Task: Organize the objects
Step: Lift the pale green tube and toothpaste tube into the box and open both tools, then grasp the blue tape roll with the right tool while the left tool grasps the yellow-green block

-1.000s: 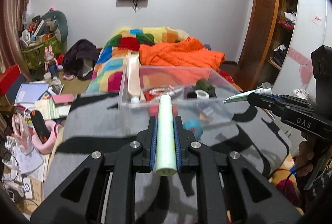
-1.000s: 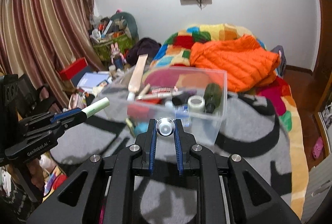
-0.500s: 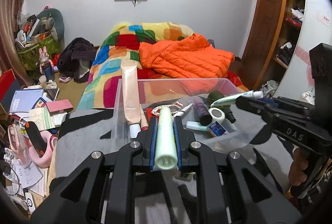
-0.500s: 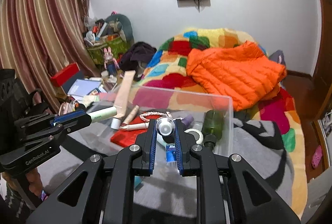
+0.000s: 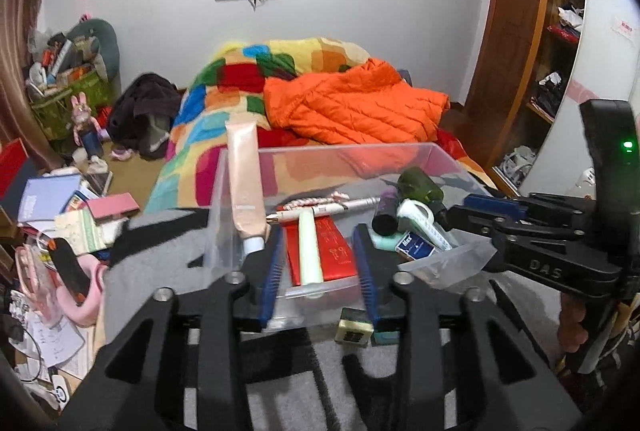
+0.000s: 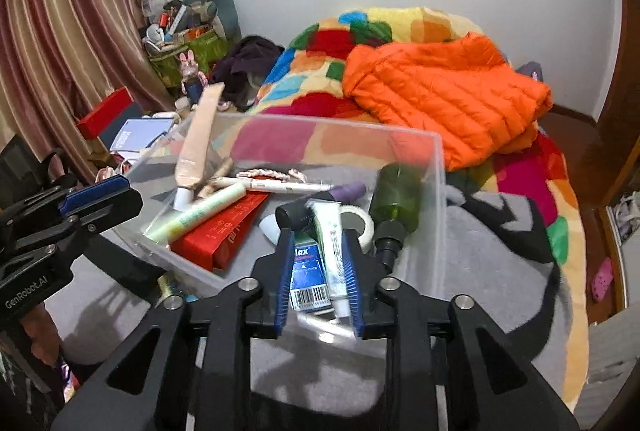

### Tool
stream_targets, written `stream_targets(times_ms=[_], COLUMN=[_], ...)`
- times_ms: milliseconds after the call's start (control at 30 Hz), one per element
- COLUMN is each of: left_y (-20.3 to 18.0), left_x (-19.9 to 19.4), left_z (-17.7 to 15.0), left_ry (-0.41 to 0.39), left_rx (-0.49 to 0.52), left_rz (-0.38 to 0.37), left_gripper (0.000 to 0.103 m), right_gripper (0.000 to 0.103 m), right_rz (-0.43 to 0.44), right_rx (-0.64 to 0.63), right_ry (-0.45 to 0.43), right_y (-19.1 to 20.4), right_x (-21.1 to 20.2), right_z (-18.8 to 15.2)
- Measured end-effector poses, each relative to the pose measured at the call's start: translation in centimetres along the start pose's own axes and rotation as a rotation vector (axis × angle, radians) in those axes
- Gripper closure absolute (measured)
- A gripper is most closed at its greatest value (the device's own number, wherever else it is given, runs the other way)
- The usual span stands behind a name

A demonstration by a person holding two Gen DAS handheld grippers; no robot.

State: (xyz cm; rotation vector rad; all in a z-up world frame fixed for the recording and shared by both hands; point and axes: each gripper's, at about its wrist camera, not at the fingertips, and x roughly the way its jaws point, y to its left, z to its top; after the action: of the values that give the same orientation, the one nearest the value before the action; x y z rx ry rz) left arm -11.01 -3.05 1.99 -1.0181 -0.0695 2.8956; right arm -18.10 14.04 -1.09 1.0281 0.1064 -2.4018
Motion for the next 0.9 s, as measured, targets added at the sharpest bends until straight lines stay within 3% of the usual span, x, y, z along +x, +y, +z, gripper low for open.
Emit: stream_targets(times_ms=[200,400,500,700,900], left_y=[-0.2,0.0,0.3,1.2,1.8], left_x=[-2.8,-4.1,-3.8,-2.4,-1.8], left_z=[-0.6,-2.6,-4.1,-6.9,-7.9], left_ry=[-0.058,-0.038,0.004,0.104,0.129], left_rx=[0.016,0.008,0.005,0.007,-0.020], left_rz=[0.016,0.013,0.017,0.047,0.039], left_gripper=[0.048,0.042,0.041,0.041,0.041], right_gripper=[0.074,0.074,0.074,0.074,0.074], right_rz=[0.023,0.107,0.175,0.158,0.150], right_rx=[-0.045,-0.063,-0.069,-0.084,-0.077], right_ry=[-0.070,-0.056,-0.003,0.117,0.135], right_y=[1.4,2.9,3.9,4.9,5.0], right_x=[-3.7,-5.3,-4.1,0.4,2.1], right_z=[-0.9,-3.0,-4.2,-5.3,-4.9])
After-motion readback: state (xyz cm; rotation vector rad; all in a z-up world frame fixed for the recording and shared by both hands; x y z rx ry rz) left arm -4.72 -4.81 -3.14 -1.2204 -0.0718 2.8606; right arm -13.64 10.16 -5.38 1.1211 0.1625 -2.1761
